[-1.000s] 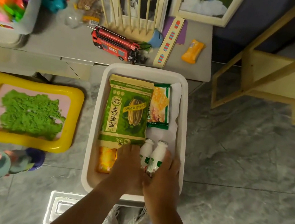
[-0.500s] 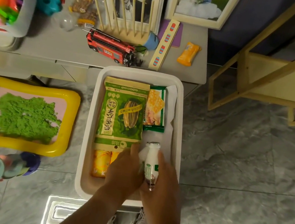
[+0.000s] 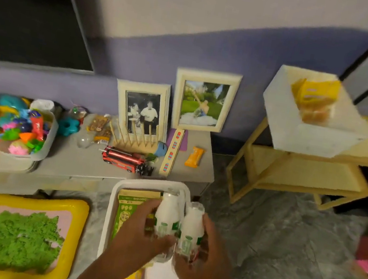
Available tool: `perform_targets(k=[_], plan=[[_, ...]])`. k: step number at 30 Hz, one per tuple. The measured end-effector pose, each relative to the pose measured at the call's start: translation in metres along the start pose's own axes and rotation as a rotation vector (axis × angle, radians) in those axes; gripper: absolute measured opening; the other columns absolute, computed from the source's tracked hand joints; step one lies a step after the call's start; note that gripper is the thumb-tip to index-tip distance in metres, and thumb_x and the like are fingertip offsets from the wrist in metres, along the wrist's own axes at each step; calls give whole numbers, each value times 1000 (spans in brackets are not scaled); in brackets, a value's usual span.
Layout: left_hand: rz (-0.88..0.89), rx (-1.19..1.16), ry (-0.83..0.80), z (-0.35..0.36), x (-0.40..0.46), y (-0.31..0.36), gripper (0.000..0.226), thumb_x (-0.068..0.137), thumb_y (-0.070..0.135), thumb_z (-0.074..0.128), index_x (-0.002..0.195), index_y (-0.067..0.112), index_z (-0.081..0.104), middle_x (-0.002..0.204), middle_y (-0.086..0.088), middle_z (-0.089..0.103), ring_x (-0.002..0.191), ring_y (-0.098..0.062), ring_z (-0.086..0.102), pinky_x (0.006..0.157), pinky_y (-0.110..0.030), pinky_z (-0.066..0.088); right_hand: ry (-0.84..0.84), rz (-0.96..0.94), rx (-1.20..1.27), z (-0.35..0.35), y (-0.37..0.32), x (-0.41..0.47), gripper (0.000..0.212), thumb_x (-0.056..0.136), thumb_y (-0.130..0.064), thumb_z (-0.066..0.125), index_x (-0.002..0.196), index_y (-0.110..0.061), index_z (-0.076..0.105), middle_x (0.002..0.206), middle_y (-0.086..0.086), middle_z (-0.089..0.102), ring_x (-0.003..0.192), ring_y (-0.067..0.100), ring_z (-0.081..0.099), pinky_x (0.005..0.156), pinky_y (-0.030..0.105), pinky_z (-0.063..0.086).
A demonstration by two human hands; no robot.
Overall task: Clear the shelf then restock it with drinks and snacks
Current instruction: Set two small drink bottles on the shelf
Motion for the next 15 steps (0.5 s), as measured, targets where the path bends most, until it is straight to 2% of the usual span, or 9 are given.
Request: perform_targets(k=[2,4,6,7,9,11,13,15], plan=[[76,17,-48,4,5,53,70,68,18,90,120,45,53,114,16,68,103,-9,68,86,-34,59,20,-39,-40,-32,-36,16,84,73,-36,82,141,-54,36,134,-16,58,116,-1,60,95,24,54],[143,50,-113,14,8,109,70,67,14,91,117,47,53,114,18,69,106,-7,67,88,-28,57,148,-75,-90,-69,-58,35,82,70,-53,74,142,-52,34,127,-12,60,110,1,60,97,12,47],[215,87,-159,30,13,163,68,67,14,91,117,42,54,114,13,70,107,-6,67,87,-24,56,243,-66,-60,-109,-83,50,78,62,-47,74,135,-37,48,113,-8,65,100,3,63,91,4,44],[253,125,-169,39,15,191,66,66,16,91,117,41,56,115,9,69,106,-7,67,87,-24,56,261,-97,-37,-129,-93,57,71,60,-44,74,128,-34,55,109,-10,66,97,3,64,87,8,48],[344,175,-173,63,22,240,62,64,23,92,112,43,59,115,7,67,105,-8,67,86,-23,55,316,-147,-3,-176,-108,72,61,57,-44,76,115,-40,58,105,-14,64,95,4,66,78,27,58],[426,234,-184,91,32,279,59,64,23,91,109,45,60,114,10,64,104,-7,66,86,-22,54,367,-160,10,-219,-112,89,63,51,-40,83,108,-46,58,104,-15,64,94,8,68,72,36,61],[516,304,-169,128,44,310,55,66,19,88,108,42,60,109,12,62,102,-6,64,86,-26,54,401,-179,-51,-267,-111,105,70,49,-37,85,109,-56,55,102,-18,66,92,7,68,72,32,60],[572,358,-102,169,55,336,50,67,16,86,102,41,61,103,14,62,96,-2,63,83,-23,52,438,-218,-85,-317,-103,123,70,51,-39,82,109,-63,52,97,-18,66,88,4,67,69,28,58]])
Point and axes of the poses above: each hand's wrist, its own x-axis towards the middle knuckle, its own z-axis out of the palm, y = z × x, the point moved 2 cm from there along x, towards the middle knuckle
